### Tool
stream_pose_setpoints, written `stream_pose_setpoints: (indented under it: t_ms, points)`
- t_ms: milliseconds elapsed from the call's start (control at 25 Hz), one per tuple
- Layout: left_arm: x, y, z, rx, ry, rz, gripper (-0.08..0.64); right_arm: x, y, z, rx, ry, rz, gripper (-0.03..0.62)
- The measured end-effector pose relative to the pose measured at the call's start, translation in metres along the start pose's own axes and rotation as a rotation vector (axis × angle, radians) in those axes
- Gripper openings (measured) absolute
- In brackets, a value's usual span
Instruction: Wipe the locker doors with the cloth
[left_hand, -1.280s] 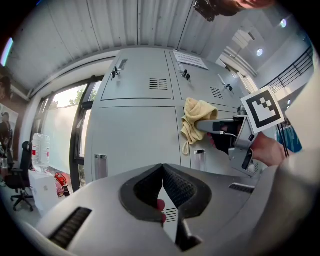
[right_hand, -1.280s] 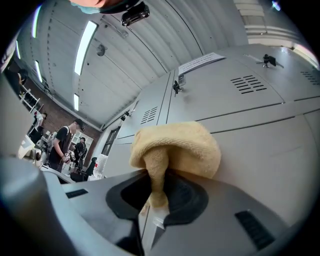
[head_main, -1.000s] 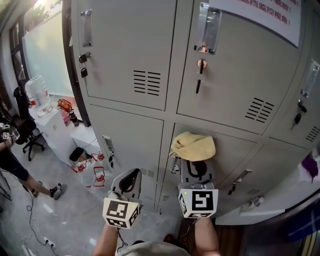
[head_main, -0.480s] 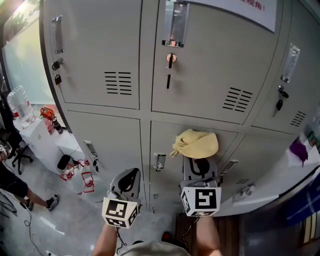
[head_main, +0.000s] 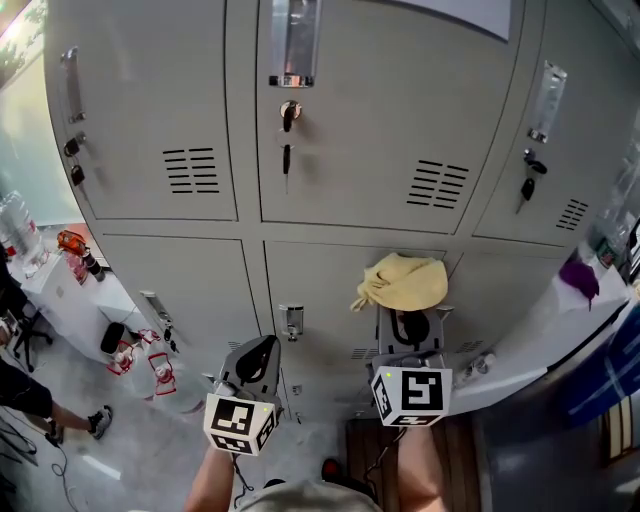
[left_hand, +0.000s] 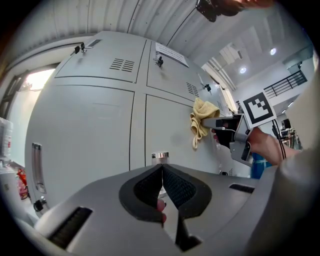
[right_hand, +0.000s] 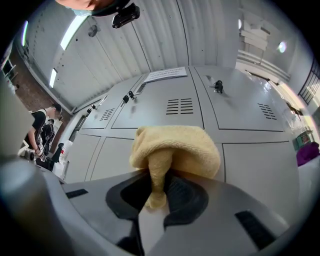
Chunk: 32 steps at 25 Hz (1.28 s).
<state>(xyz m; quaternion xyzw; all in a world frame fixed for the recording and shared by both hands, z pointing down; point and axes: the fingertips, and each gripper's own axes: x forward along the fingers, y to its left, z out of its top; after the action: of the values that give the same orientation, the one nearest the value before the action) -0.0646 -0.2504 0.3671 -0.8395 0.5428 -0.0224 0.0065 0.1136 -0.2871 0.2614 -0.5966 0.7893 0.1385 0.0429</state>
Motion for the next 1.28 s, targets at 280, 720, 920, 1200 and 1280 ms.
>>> stream_pose_setpoints:
  t_ms: [280,720,920,1200,1280]
  points:
    - [0.007,-0.011,-0.003,-0.004,0.006,-0.03,0.023,-0.01,-0.032,-0.004,-0.018,0.019,-0.068,0.075]
    - [0.007,-0.012,-0.004,-0.011,0.006,-0.03,0.023,-0.019,-0.026,-0.001,-0.032,0.006,-0.05,0.075]
    - [0.005,-0.011,-0.009,-0.013,0.012,-0.031,0.023,-0.032,0.005,-0.002,-0.063,-0.004,0.021,0.075]
    - [-0.001,-0.002,-0.018,-0.022,0.029,-0.023,0.023,-0.041,0.051,-0.024,-0.035,0.058,0.094,0.075]
    - [-0.004,0.001,-0.022,-0.025,0.037,-0.02,0.023,-0.043,0.063,-0.031,-0.021,0.07,0.117,0.075]
